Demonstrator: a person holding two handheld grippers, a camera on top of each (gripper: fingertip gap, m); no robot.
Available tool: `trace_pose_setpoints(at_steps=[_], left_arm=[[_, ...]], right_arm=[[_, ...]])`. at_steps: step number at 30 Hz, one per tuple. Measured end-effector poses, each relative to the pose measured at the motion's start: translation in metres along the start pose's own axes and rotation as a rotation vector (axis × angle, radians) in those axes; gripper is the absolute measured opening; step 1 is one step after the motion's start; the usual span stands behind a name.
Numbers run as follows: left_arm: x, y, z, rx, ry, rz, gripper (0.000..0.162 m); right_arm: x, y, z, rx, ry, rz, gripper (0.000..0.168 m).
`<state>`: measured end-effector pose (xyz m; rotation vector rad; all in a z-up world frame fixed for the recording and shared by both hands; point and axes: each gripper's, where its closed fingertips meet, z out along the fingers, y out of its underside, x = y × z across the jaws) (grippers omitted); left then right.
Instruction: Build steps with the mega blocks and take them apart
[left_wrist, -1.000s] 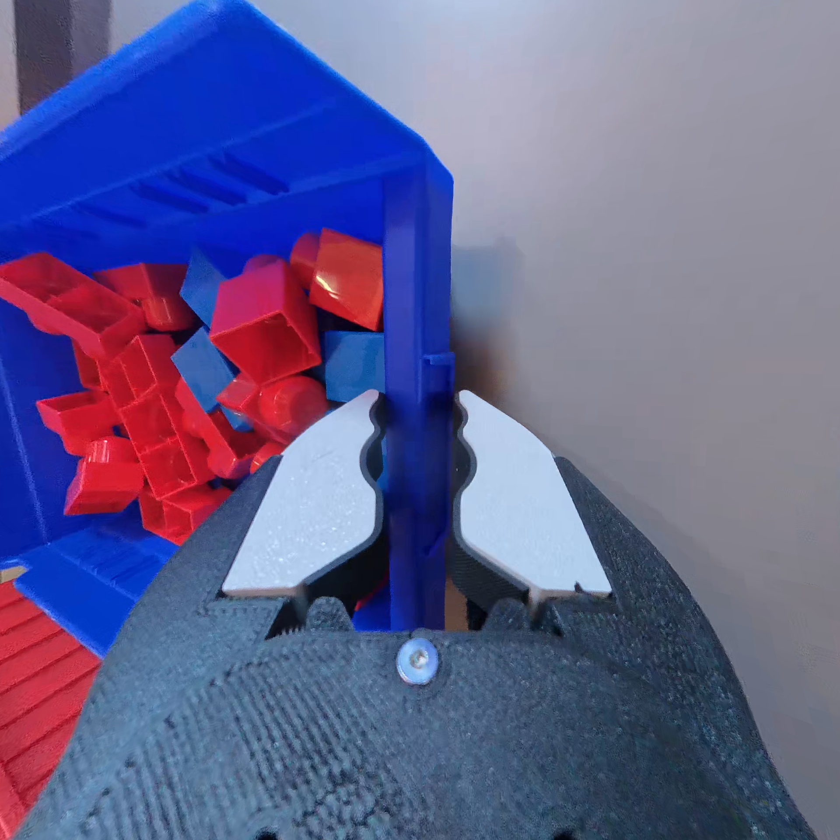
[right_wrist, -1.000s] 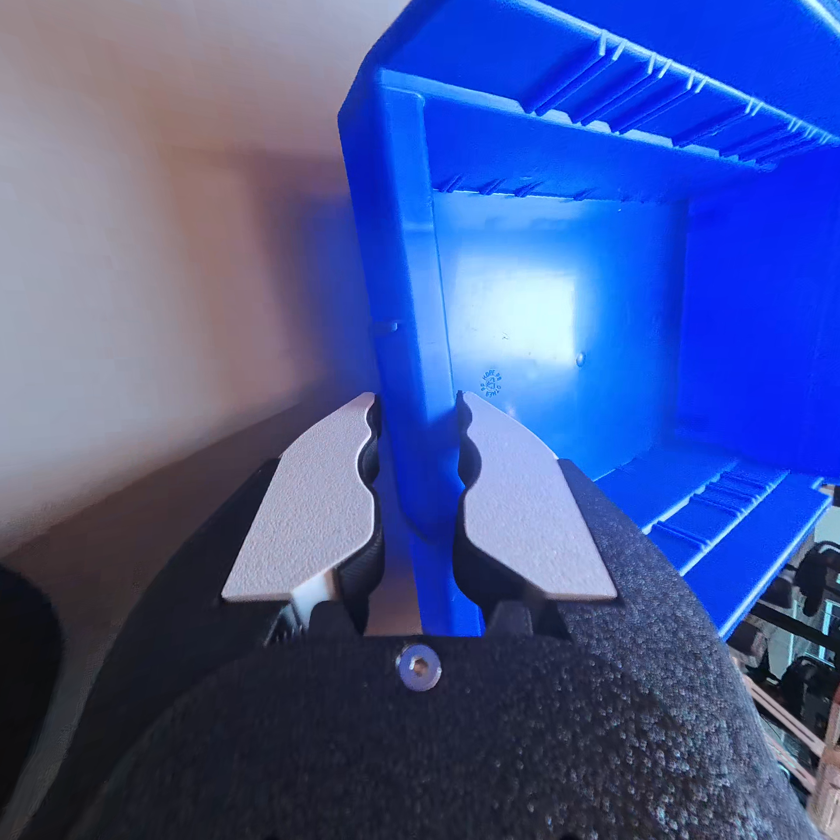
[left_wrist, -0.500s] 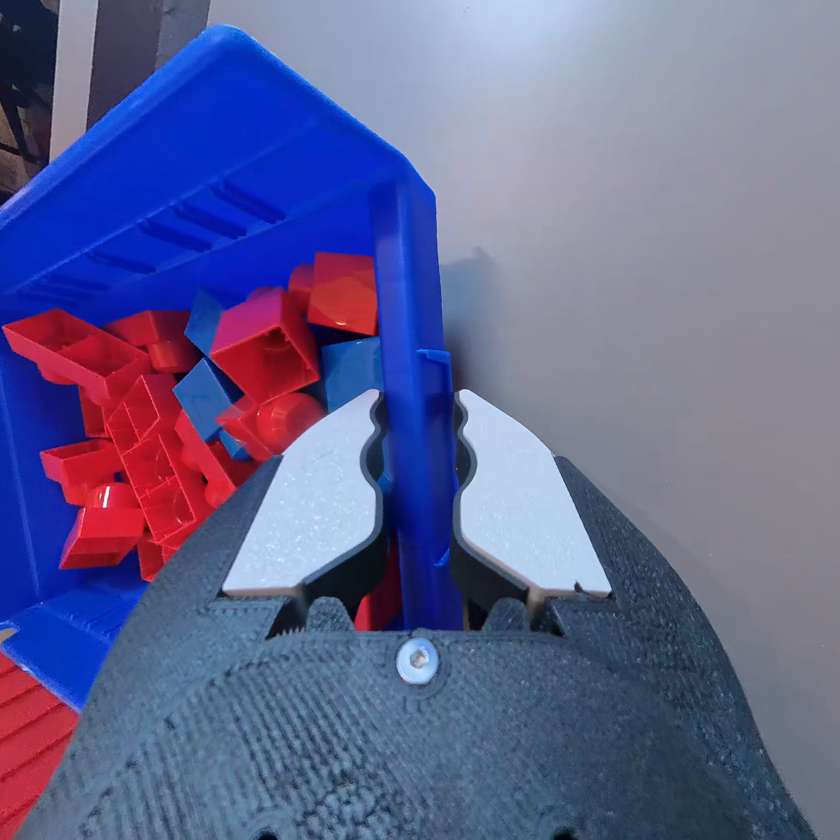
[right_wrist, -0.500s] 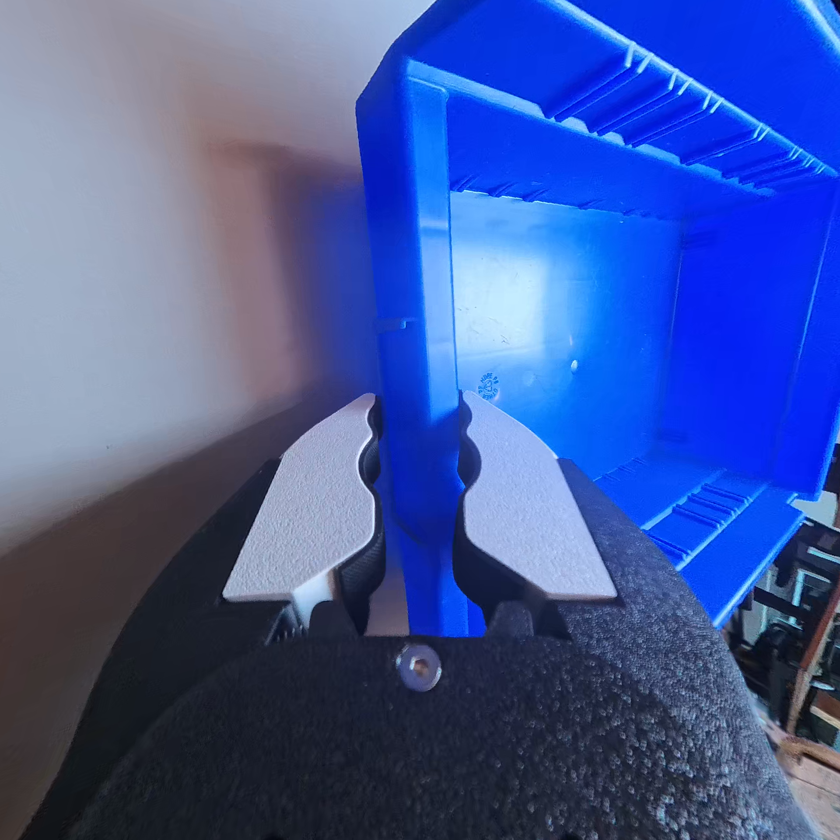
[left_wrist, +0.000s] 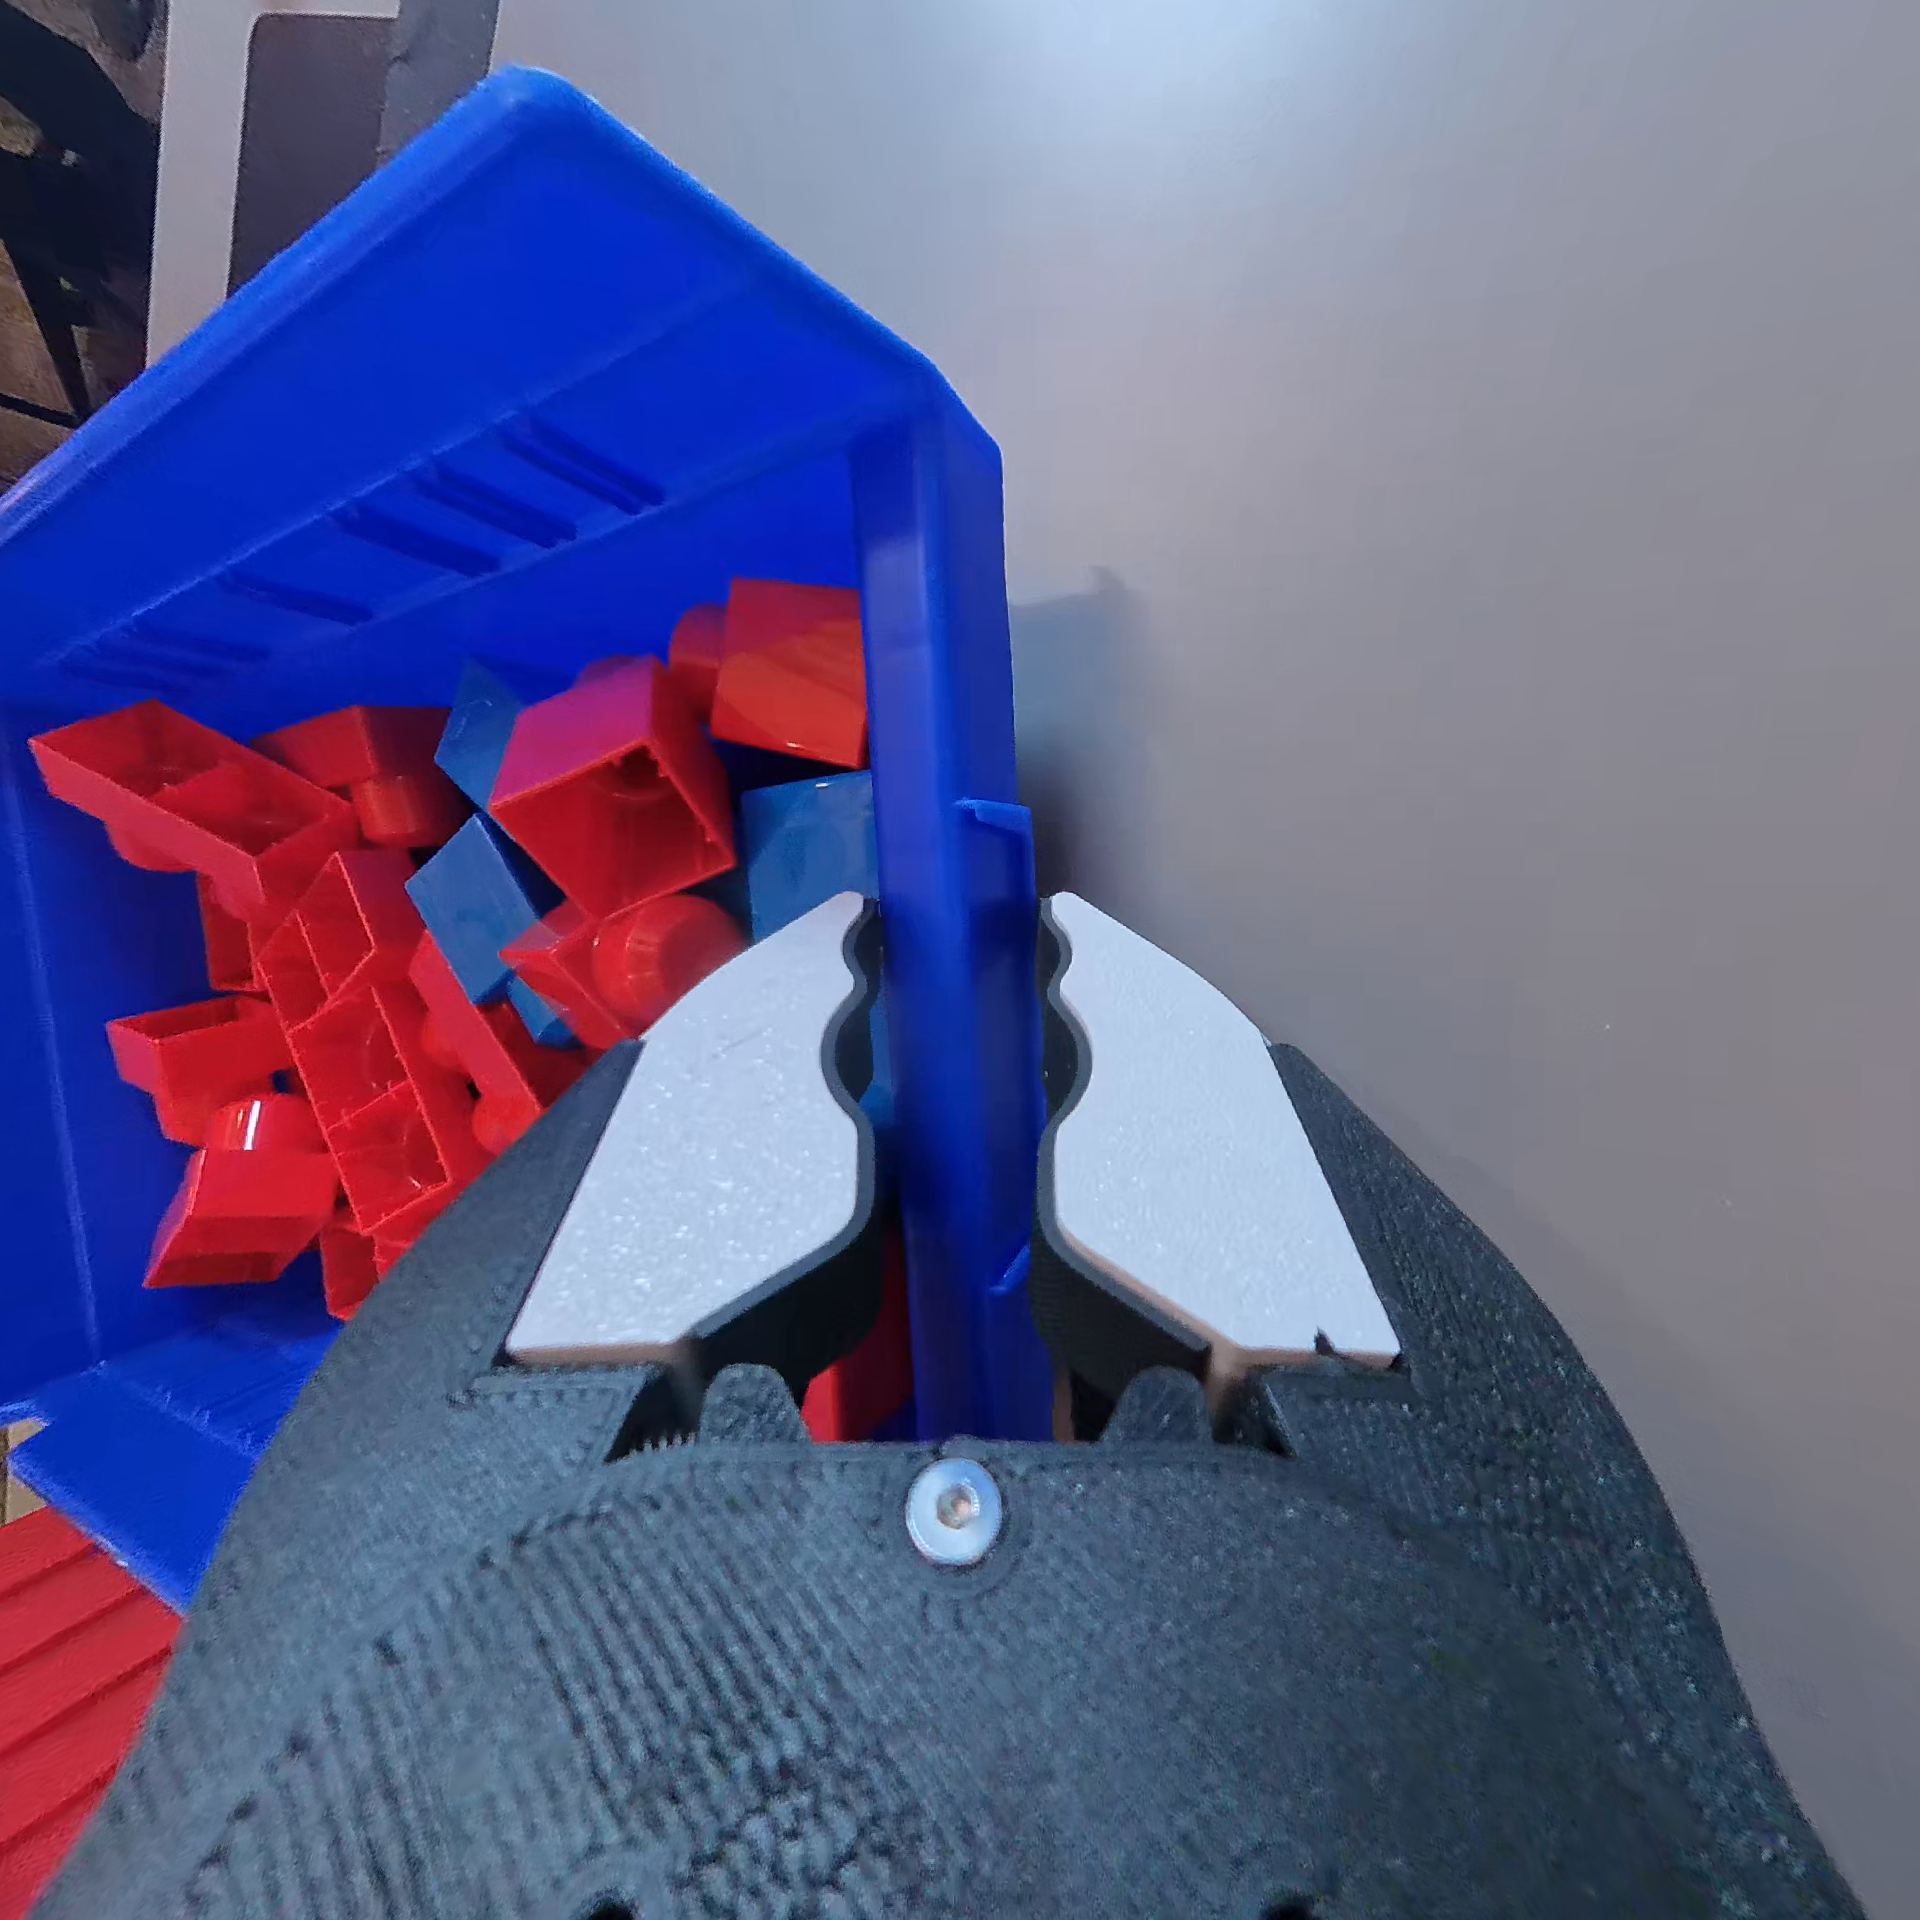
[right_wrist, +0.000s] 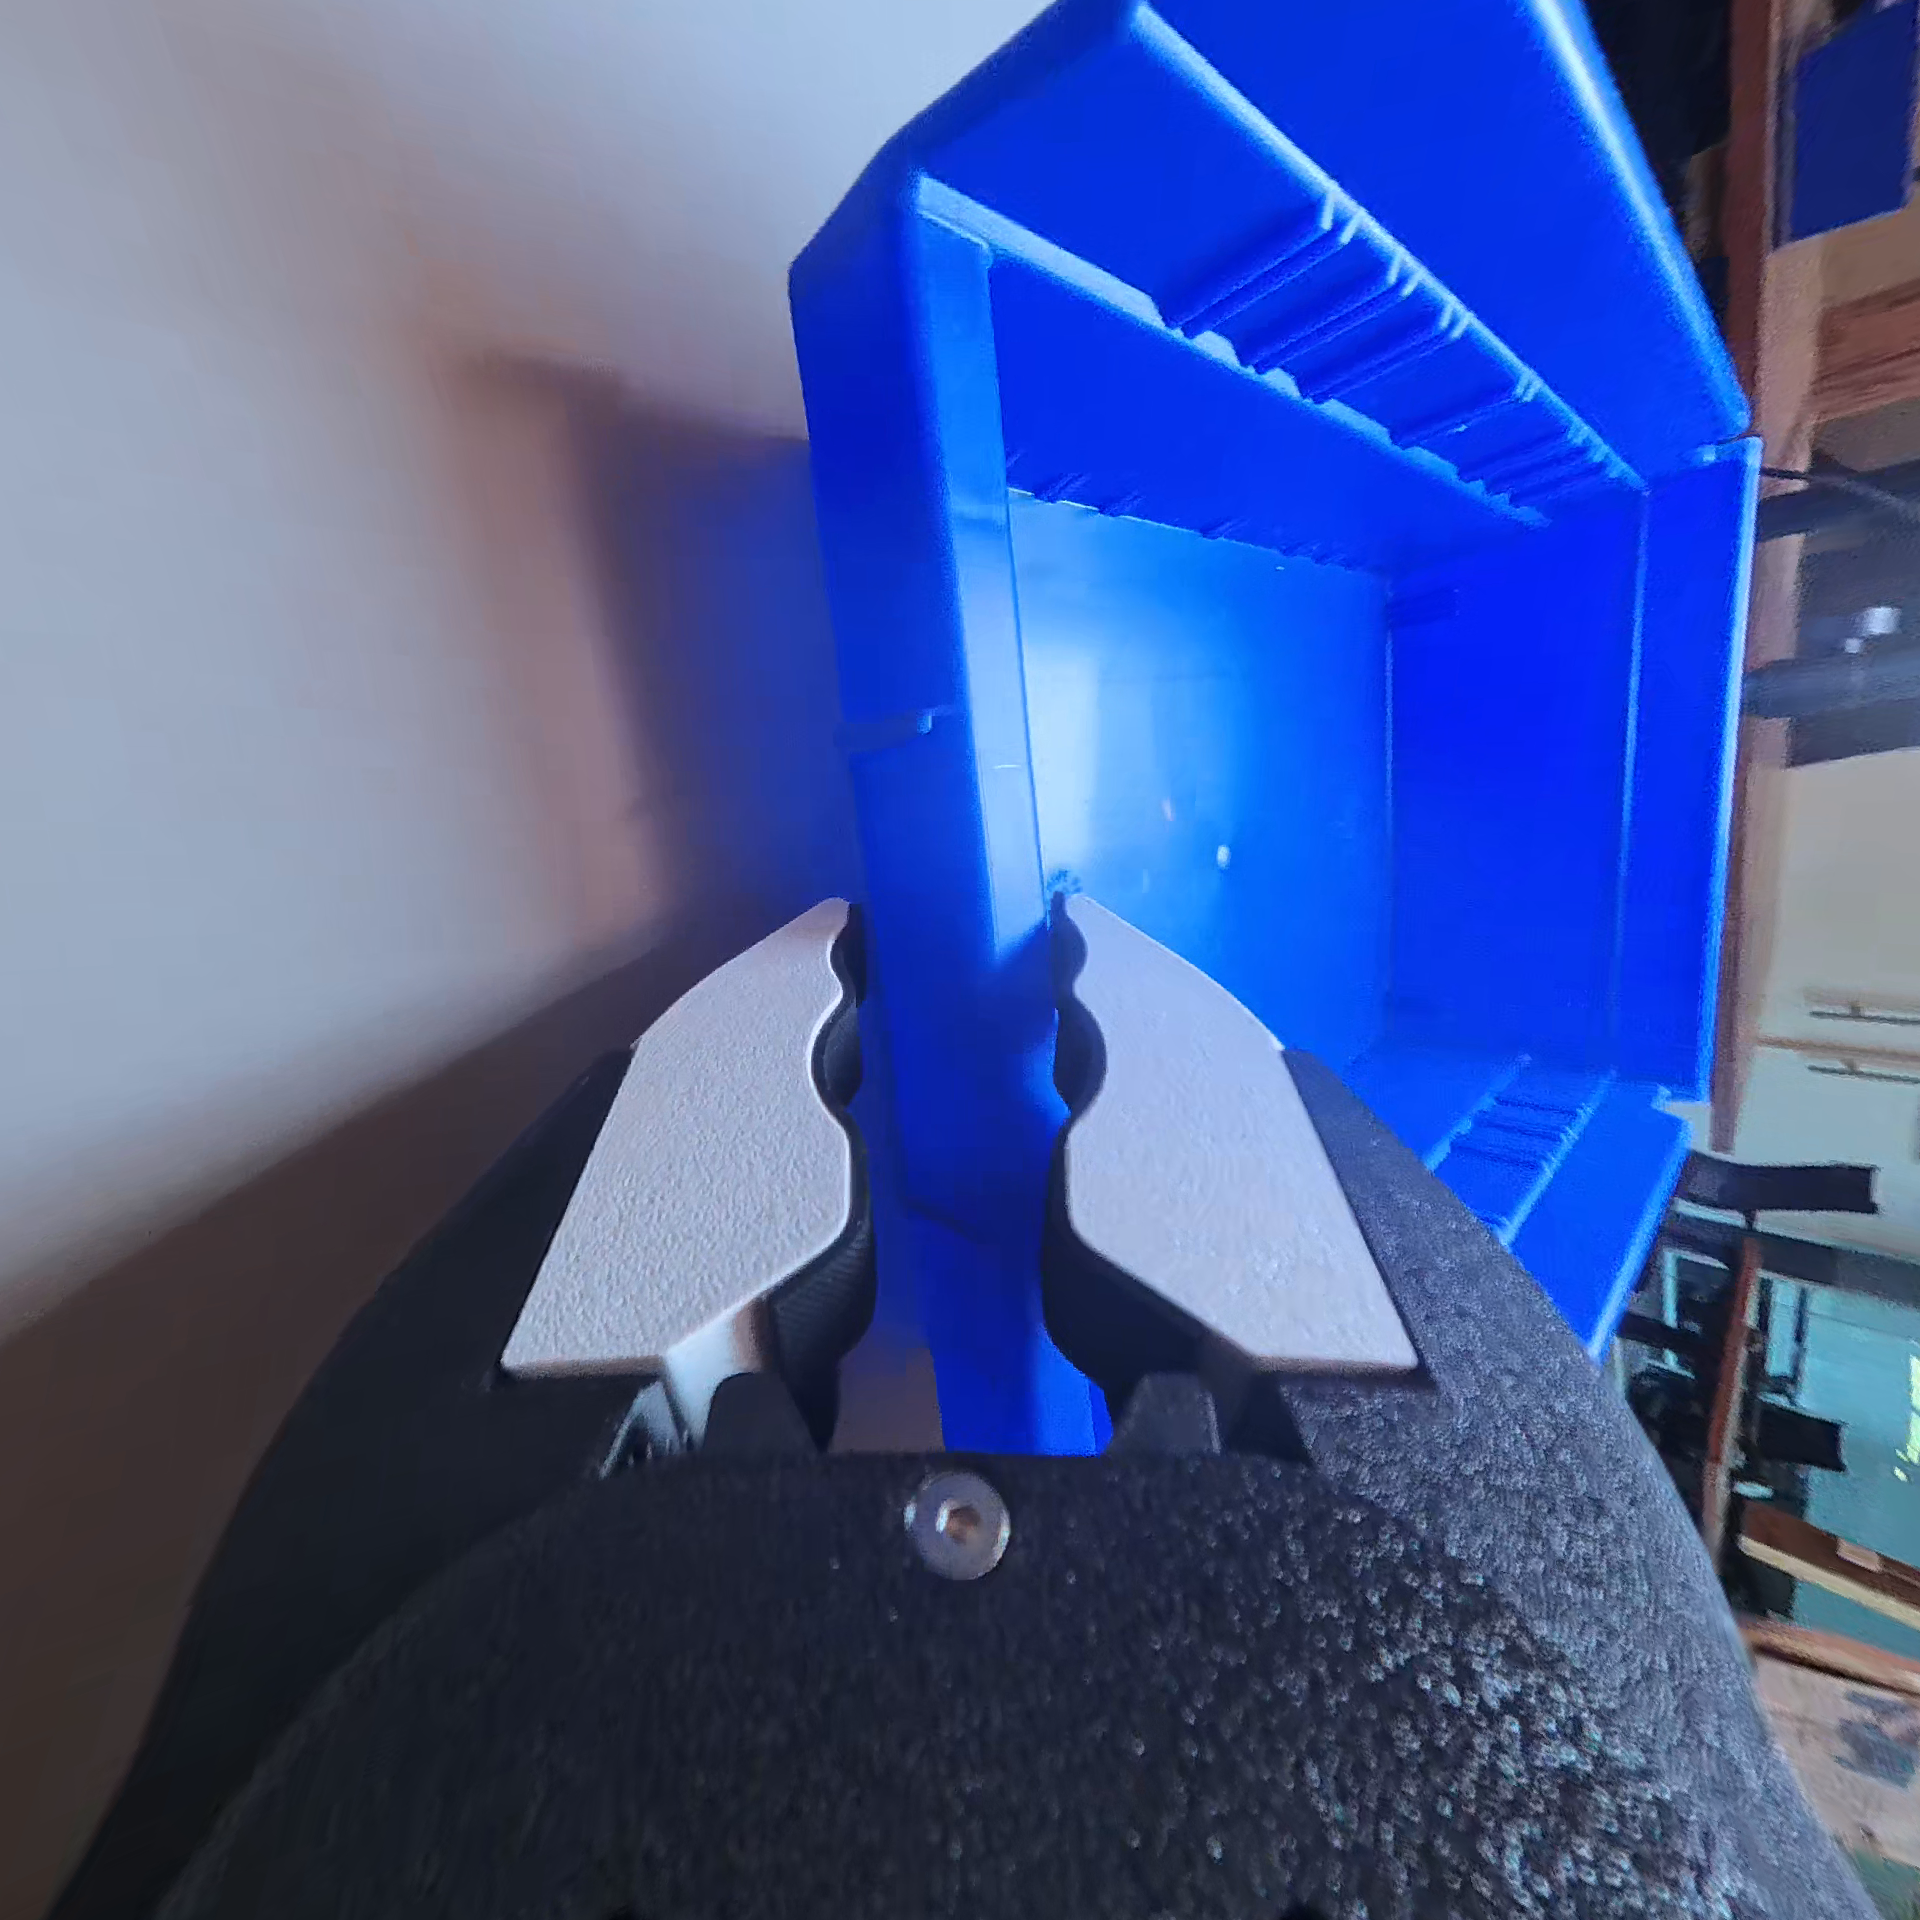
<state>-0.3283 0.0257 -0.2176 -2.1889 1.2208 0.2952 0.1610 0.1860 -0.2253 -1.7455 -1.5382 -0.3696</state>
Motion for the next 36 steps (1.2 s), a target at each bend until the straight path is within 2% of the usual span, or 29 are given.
trace_pose_setpoints(at_steps=[3,6,9,11,13,15,19,25,30,32,36], left_arm=[[-0.002,-0.010,-0.009,0.068,-0.016,-0.048,0.030],[-0.014,-0.032,-0.027,0.216,-0.018,-0.184,0.032],[-0.046,-0.044,-0.038,0.279,-0.085,-0.315,0.038],[-0.070,-0.044,-0.036,0.251,-0.152,-0.402,0.039],[-0.095,-0.046,-0.030,0.231,-0.206,-0.502,0.041],[-0.124,-0.041,-0.019,0.201,-0.273,-0.606,0.040],[-0.171,-0.020,0.017,0.158,-0.284,-0.838,0.040],[-0.213,0.028,0.067,-0.030,-0.325,-0.931,0.043],[-0.219,0.029,0.088,-0.087,-0.326,-0.878,0.039],[-0.218,0.023,0.090,-0.096,-0.328,-0.829,0.024],[-0.220,0.023,0.083,-0.158,-0.405,-0.712,0.021]], right_arm=[[0.003,-0.010,-0.015,0.051,0.067,0.000,0.035],[0.003,-0.043,-0.045,0.192,0.057,0.111,0.040],[-0.009,-0.098,-0.079,0.434,-0.063,0.319,0.042],[-0.018,-0.135,-0.099,0.596,-0.199,0.490,0.042],[-0.025,-0.162,-0.109,0.699,-0.322,0.642,0.042],[-0.030,-0.176,-0.107,0.754,-0.371,0.724,0.044],[-0.040,-0.171,-0.088,0.768,-0.288,0.720,0.046],[-0.036,-0.155,-0.083,0.761,-0.205,0.741,0.046],[-0.036,-0.148,-0.076,0.748,-0.208,0.744,0.045],[-0.037,-0.147,-0.073,0.744,-0.218,0.744,0.044],[-0.039,-0.147,-0.073,0.744,-0.229,0.743,0.044]])
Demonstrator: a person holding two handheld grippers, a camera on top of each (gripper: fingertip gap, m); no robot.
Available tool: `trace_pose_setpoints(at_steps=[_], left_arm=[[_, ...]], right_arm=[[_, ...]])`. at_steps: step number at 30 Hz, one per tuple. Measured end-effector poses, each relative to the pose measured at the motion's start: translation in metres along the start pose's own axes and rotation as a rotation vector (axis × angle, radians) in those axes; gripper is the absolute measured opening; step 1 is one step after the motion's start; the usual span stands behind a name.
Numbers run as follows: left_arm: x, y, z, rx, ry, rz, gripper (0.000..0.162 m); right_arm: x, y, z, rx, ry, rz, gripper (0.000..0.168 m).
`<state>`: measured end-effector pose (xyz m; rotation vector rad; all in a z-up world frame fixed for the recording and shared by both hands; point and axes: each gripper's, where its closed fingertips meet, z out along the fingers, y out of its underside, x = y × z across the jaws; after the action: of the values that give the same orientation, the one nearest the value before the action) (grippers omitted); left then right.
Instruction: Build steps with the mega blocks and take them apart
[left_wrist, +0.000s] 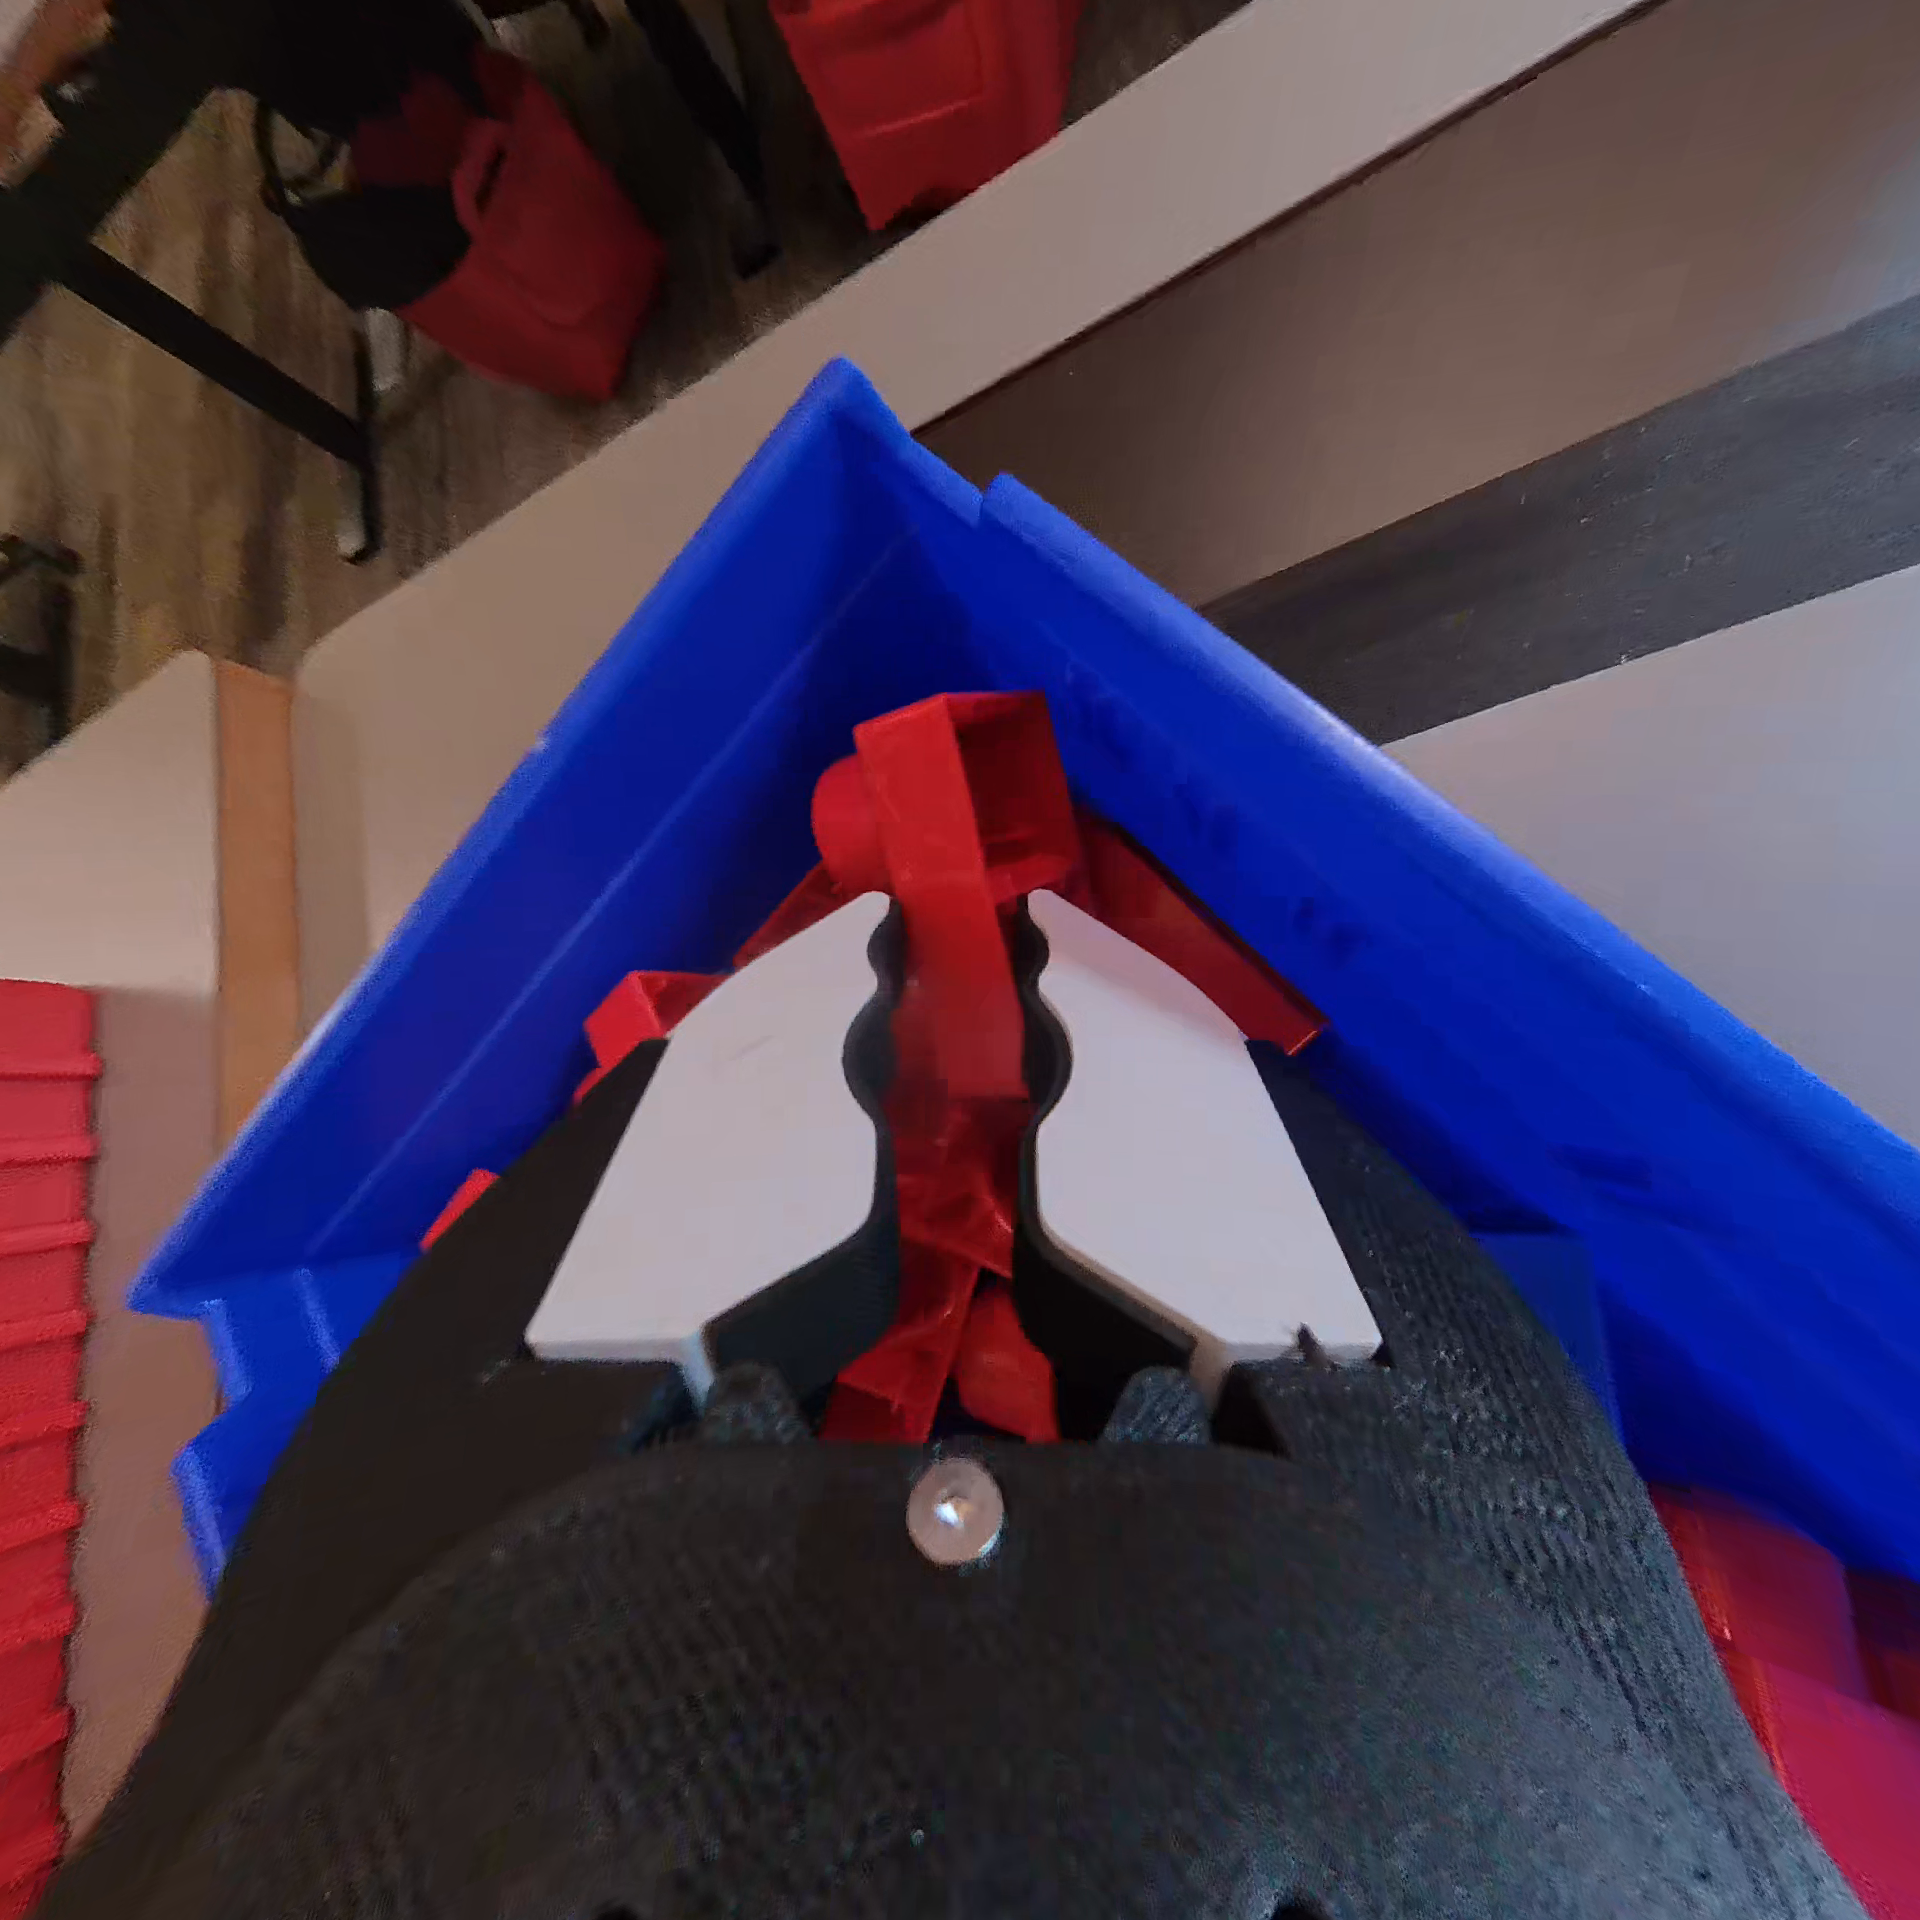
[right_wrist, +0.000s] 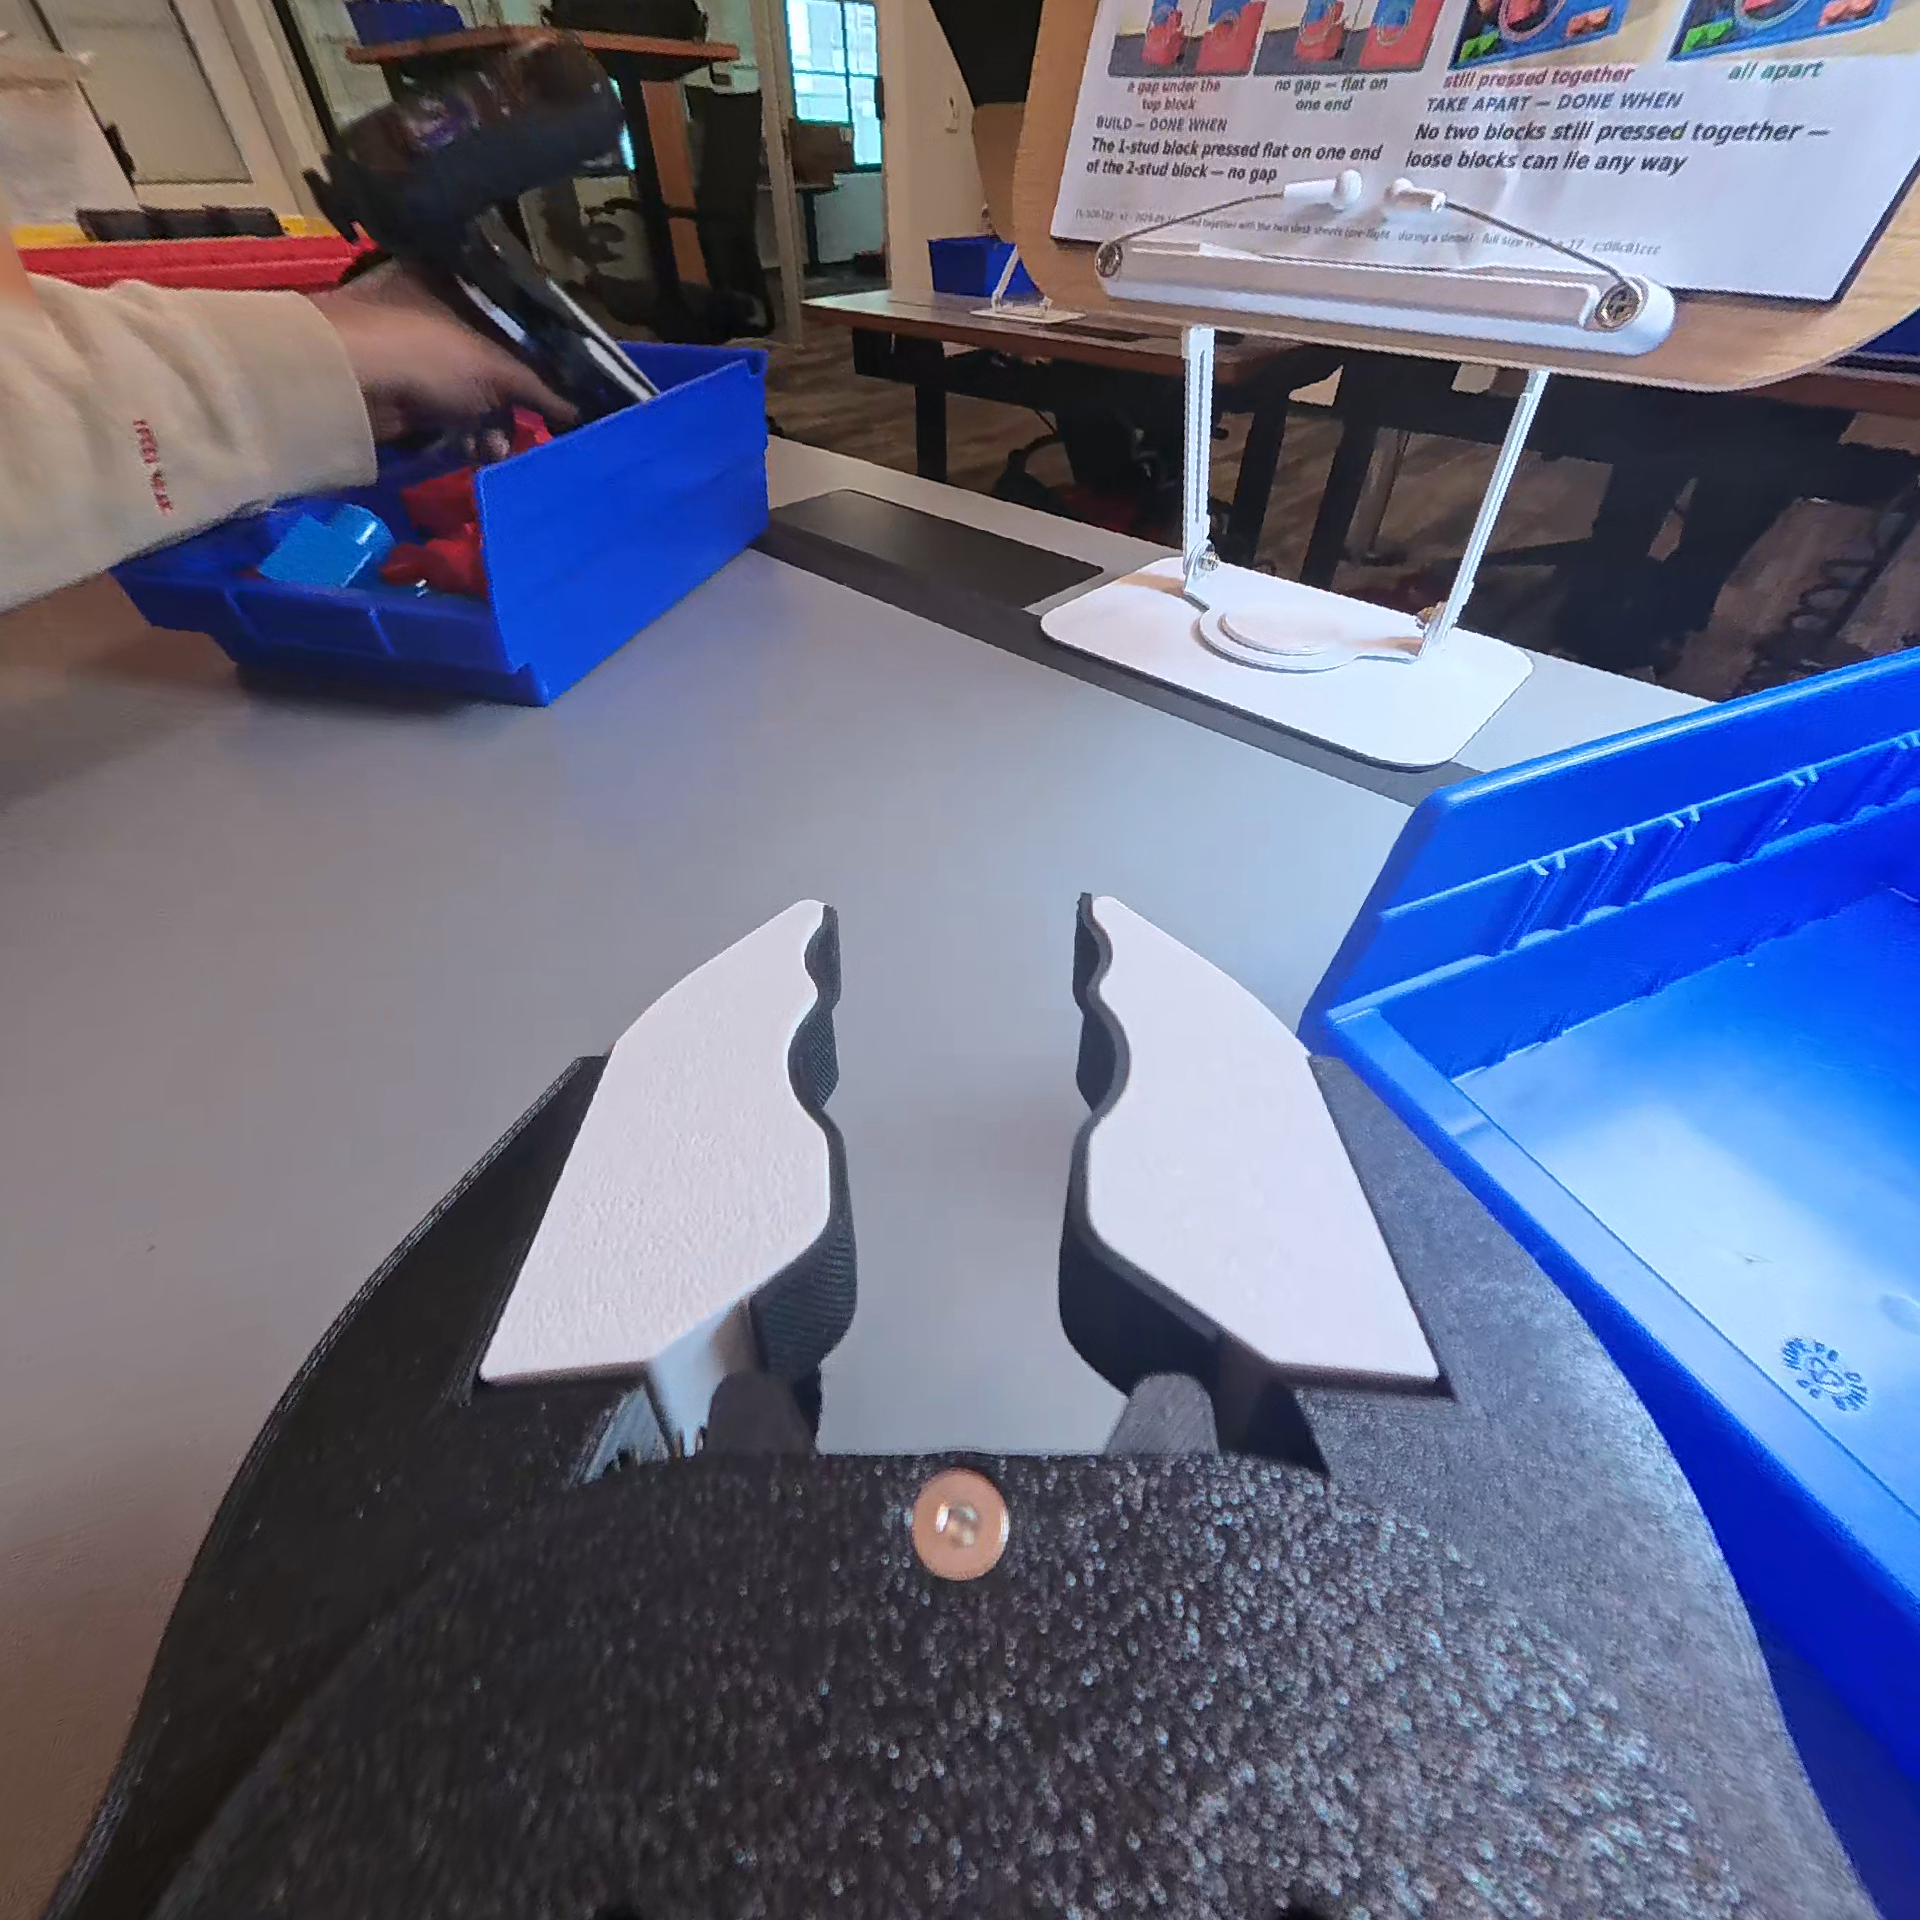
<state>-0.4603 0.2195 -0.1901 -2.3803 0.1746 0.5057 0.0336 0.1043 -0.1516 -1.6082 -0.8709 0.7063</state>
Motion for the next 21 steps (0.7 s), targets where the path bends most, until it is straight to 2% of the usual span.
trace_pose_setpoints(at_steps=[3,6,8,11,14,16,21], left_arm=[[-0.003,-0.022,-0.028,0.149,-0.012,-0.050,0.020],[0.002,-0.058,-0.083,0.396,0.012,-0.116,0.020],[0.029,-0.084,-0.133,0.593,0.130,-0.119,0.020],[0.095,-0.103,-0.215,0.825,0.351,-0.052,0.020],[0.174,-0.097,-0.295,1.023,0.662,-0.029,0.020],[0.219,-0.083,-0.332,1.110,0.857,-0.045,0.020],[0.297,-0.036,-0.364,1.121,1.268,-0.135,0.020]], right_arm=[[-0.001,-0.003,-0.002,0.010,-0.002,-0.003,0.044],[-0.003,-0.002,-0.001,0.007,-0.002,-0.007,0.044],[-0.005,-0.001,0.000,0.001,-0.006,-0.009,0.044],[-0.011,0.000,0.000,-0.001,-0.019,-0.011,0.044],[-0.020,-0.003,-0.001,0.016,-0.045,-0.018,0.045],[-0.031,-0.007,-0.002,0.035,-0.092,-0.011,0.046],[-0.086,-0.018,-0.008,0.099,-0.351,0.036,0.051]])
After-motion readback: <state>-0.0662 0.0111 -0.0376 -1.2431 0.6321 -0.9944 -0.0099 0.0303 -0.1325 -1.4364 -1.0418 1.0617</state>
